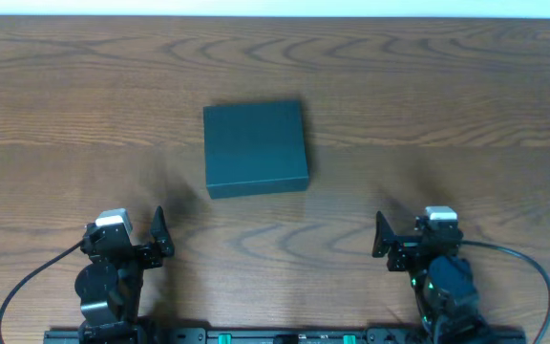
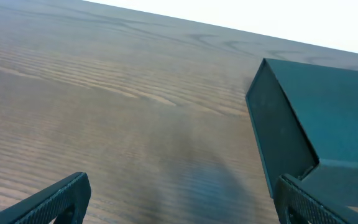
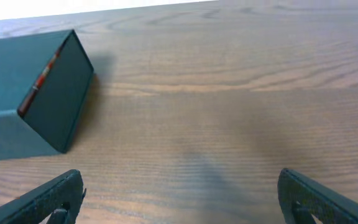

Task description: Pack container

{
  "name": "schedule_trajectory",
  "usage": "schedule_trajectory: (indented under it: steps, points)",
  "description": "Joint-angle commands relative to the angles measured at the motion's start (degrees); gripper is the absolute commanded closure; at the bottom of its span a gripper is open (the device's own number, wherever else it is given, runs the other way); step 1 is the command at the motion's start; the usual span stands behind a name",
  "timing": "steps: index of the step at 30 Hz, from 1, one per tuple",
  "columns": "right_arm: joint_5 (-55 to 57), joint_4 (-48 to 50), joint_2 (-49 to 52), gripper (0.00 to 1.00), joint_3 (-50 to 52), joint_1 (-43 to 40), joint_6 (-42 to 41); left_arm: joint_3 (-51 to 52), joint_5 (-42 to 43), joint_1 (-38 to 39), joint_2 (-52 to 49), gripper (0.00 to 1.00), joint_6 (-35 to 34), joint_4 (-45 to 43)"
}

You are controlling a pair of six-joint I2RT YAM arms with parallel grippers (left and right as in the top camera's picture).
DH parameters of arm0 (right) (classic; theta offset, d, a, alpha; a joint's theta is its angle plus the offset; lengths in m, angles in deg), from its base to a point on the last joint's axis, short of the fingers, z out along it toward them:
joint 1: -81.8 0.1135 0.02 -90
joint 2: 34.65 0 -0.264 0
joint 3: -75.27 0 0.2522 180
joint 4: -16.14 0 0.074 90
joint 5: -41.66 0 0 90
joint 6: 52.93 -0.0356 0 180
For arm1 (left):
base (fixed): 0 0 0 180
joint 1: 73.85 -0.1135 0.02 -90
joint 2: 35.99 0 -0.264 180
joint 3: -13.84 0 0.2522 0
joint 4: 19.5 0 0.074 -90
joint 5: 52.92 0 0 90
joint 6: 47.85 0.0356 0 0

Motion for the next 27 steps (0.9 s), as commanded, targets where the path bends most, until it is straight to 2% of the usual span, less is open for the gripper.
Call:
schedule_trajectory:
  steps: [1, 5, 27]
  points:
    - [0.3, -0.3, -3.2, 0.01, 1.9, -0.5, 0.9, 1.2, -0.9, -0.1, 0.4, 0.05, -0.8, 0.1]
    - [0.6, -0.3, -5.7, 0.01, 1.9, -0.5, 3.9, 1.2, -0.9, -0.1, 0.4, 0.05, -0.8, 0.1]
    - [0.2, -0.3, -6.9, 0.01, 1.9, -0.5, 4.0, 1.2, -0.9, -0.1, 0.4, 0.05, -0.8, 0.1]
